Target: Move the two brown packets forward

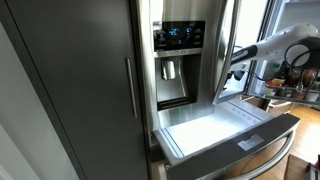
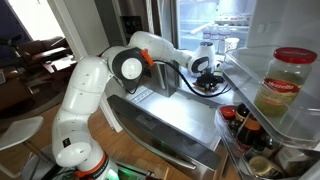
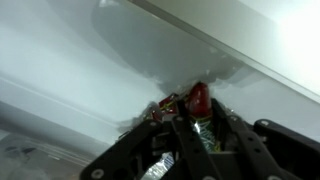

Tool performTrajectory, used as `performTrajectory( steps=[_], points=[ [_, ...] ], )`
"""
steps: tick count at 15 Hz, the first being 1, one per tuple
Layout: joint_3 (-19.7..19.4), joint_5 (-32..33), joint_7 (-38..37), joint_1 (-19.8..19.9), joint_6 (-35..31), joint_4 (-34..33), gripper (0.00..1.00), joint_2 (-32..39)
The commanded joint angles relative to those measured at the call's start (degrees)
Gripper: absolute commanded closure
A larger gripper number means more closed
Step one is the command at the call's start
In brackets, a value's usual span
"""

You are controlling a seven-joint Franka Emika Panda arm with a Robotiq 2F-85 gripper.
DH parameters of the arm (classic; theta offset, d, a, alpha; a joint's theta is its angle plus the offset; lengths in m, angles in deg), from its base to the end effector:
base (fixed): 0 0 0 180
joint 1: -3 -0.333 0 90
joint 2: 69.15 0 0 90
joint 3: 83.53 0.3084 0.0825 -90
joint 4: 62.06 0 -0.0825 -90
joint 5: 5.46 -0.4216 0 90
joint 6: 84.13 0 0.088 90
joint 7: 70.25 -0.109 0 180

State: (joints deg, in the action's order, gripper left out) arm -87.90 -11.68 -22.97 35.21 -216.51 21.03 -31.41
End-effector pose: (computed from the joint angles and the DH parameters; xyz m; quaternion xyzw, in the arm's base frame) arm 0.6229 -0.4466 0.2931 0.9921 0.0708 0.0899 0.0522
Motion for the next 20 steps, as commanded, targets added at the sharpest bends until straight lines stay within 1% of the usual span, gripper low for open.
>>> performTrajectory(
  steps=[1,2,4,5,7,12,13,14,16,18,20],
  points=[
    [-3.97,5.83,-1.02,-2.64,1.44,3.77,0.94,-3.46],
    [-4.54,6.92,-0.62,-2.99,1.92,4.15,0.94,-3.87],
    [-5.06,8.43,0.53,-3.26,3.88,5.61,0.99,-5.4],
    [-5.06,8.83,1.56,-3.16,5.24,6.15,0.96,-6.17],
    [-5.14,9.57,3.69,-3.03,7.5,7.77,0.98,-8.03],
    [-5.91,11.73,11.62,-3.21,11.62,12.78,0.97,-12.96],
    [-6.32,12.67,13.04,-3.48,11.49,14.03,0.97,-13.93],
    [-6.65,13.54,14.59,-3.66,11.28,15.11,0.69,-14.72],
    [-7.35,14.95,15.9,-4.25,11.09,16.61,0.59,-15.99],
    [-7.88,15.65,16.28,-4.74,11.24,17.36,0.43,-16.7],
    [-8.21,15.32,14.93,-5.27,11.0,17.39,0.27,-16.92]
  ],
)
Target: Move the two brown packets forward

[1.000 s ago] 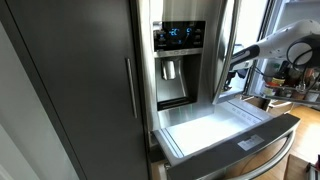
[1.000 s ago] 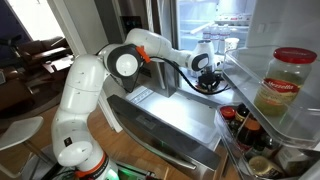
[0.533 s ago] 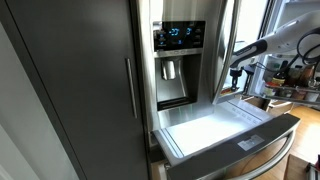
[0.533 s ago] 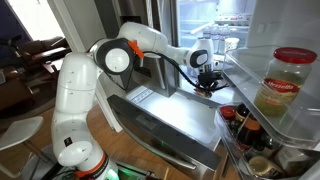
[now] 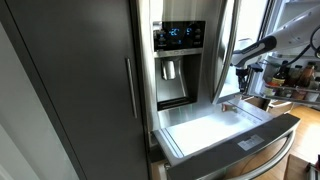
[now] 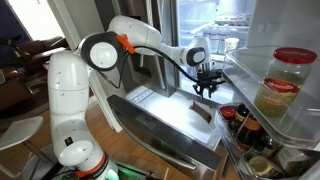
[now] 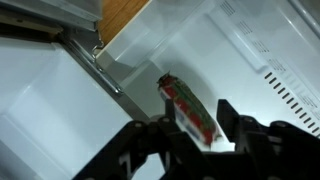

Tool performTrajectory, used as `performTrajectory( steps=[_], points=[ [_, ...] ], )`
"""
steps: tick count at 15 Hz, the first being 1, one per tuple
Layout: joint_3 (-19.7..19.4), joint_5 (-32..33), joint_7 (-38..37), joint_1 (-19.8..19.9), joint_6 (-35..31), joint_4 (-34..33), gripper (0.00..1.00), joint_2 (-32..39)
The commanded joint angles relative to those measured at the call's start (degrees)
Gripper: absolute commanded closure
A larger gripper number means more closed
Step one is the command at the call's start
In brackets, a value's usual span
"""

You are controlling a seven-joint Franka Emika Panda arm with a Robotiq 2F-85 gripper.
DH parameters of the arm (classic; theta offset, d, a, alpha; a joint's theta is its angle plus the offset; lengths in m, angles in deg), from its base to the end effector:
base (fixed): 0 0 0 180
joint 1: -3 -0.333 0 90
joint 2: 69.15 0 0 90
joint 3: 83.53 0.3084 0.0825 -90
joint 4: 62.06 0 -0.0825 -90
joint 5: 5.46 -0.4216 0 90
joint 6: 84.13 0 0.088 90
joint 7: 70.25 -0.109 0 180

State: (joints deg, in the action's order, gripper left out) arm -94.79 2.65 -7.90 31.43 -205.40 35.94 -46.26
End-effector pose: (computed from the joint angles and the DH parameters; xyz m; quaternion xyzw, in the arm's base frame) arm 0.5328 -0.4370 0.3366 0.9661 0.2385 -0.0727 0.0667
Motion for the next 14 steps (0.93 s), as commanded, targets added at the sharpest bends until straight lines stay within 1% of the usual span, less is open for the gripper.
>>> performTrajectory(
  steps=[1,2,3,4,8,10,13,14],
  points=[
    [-1.15,-0.23,-0.79,-1.58,-1.2,2.35,0.21,-2.03],
    [-0.93,-1.5,-1.8,-1.59,-3.58,2.34,0.14,-1.75],
    [-0.63,-2.84,-2.9,-1.7,-5.19,2.32,0.05,-1.6],
    [-0.07,-4.68,-3.75,-1.76,-6.08,2.03,0.01,-1.25],
    [1.86,-12.46,-6.71,-1.91,-9.72,1.16,0.0,0.35],
    [2.97,-16.65,-7.72,-1.58,-12.65,-0.13,0.0,2.21],
    [4.48,-20.66,-6.8,-0.83,-17.36,-2.02,0.0,4.91],
    [4.26,-20.88,-8.79,-1.14,-18.11,-2.66,0.0,5.54]
  ],
)
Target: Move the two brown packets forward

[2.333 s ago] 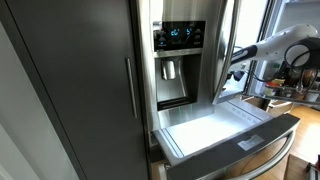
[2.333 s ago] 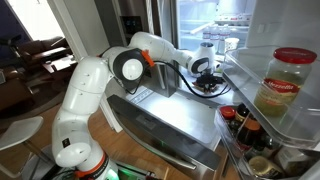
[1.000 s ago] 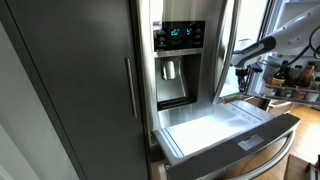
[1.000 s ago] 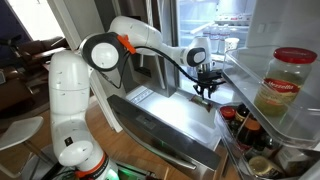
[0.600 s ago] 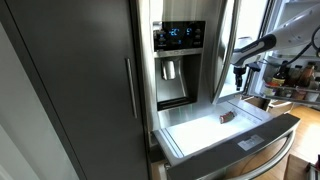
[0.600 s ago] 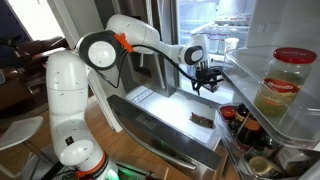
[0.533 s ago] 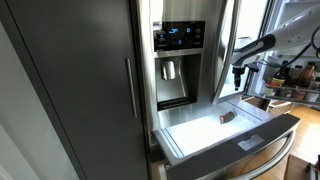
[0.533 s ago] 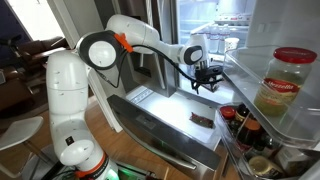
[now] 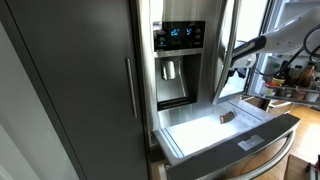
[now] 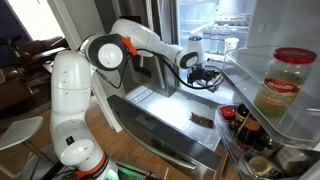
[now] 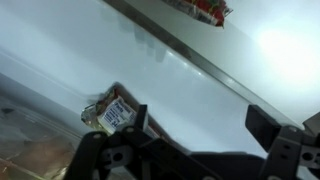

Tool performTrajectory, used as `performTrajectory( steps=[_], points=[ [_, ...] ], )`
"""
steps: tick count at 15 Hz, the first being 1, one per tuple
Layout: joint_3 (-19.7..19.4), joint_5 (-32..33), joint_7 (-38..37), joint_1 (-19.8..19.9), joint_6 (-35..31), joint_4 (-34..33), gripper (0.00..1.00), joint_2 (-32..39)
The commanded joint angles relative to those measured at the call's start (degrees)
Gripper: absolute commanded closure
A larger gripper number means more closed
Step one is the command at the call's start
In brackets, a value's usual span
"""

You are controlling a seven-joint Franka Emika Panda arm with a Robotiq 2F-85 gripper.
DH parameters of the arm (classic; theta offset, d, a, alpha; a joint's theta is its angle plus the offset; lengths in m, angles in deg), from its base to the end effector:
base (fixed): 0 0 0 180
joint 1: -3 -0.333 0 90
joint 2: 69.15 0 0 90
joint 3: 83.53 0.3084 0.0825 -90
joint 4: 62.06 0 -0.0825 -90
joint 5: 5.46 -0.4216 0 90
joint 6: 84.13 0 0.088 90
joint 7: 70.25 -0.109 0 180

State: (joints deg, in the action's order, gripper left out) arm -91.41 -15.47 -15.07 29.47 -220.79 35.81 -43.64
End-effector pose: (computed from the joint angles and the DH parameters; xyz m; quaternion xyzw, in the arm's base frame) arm 0.5970 -0.3945 0.3295 0.9831 0.1340 0.1111 0.0560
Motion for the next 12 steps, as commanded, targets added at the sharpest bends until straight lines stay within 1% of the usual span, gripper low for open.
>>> performTrajectory(
  steps=[1,5,6,7,8,10,11,12],
  points=[
    [0.52,-0.67,-0.43,0.35,-1.1,-0.7,0.0,0.85],
    [0.86,-1.33,-1.59,0.58,-2.06,-2.19,0.0,2.4],
    [0.25,-0.23,-2.18,0.2,-1.71,-2.42,0.0,2.54],
    [-0.9,0.85,-5.3,-0.42,-2.11,-5.18,0.0,4.8],
    [-0.85,-0.1,-7.32,-0.08,-2.94,-7.31,0.0,6.47],
    [0.28,-1.44,-8.18,1.34,-2.17,-10.83,0.0,8.51],
    [0.83,-1.55,-8.08,1.94,-0.76,-12.65,0.0,9.47],
    [0.91,-1.47,-8.94,2.14,-1.47,-14.37,0.0,10.9]
  ],
)
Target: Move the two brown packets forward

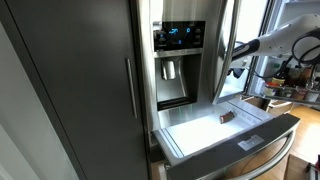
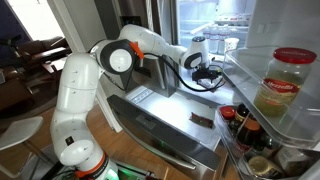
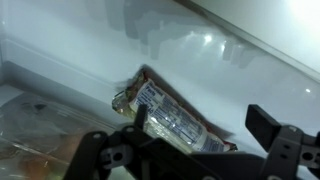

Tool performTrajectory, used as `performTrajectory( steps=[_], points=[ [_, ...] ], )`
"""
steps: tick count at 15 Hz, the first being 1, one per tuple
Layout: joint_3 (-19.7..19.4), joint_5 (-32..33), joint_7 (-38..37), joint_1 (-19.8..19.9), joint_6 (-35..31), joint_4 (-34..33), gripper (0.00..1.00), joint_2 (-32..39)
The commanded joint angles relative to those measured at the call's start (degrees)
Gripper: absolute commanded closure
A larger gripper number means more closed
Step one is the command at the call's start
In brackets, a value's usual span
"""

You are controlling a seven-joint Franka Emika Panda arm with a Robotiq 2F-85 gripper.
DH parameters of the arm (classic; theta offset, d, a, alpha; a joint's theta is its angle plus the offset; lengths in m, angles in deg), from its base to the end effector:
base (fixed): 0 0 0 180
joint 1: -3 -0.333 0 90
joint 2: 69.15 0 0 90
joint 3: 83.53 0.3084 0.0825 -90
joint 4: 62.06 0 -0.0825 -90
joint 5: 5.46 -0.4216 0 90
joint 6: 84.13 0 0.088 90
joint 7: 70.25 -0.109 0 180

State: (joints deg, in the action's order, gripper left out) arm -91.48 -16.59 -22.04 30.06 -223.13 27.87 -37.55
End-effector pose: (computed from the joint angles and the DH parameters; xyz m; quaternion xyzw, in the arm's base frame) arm 0.6242 -0.4178 0.3280 0.9848 0.0668 0.1425 0.0730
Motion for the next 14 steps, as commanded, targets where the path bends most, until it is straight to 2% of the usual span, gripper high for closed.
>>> performTrajectory(
  steps=[1,12,14],
  points=[
    [1.14,-0.19,-2.56,1.83,1.55,-7.89,0.0,5.92],
    [2.93,0.47,-7.83,3.49,3.24,-16.83,0.0,13.86],
    [3.0,0.65,-8.75,3.68,4.44,-18.04,0.25,14.7]
  ],
)
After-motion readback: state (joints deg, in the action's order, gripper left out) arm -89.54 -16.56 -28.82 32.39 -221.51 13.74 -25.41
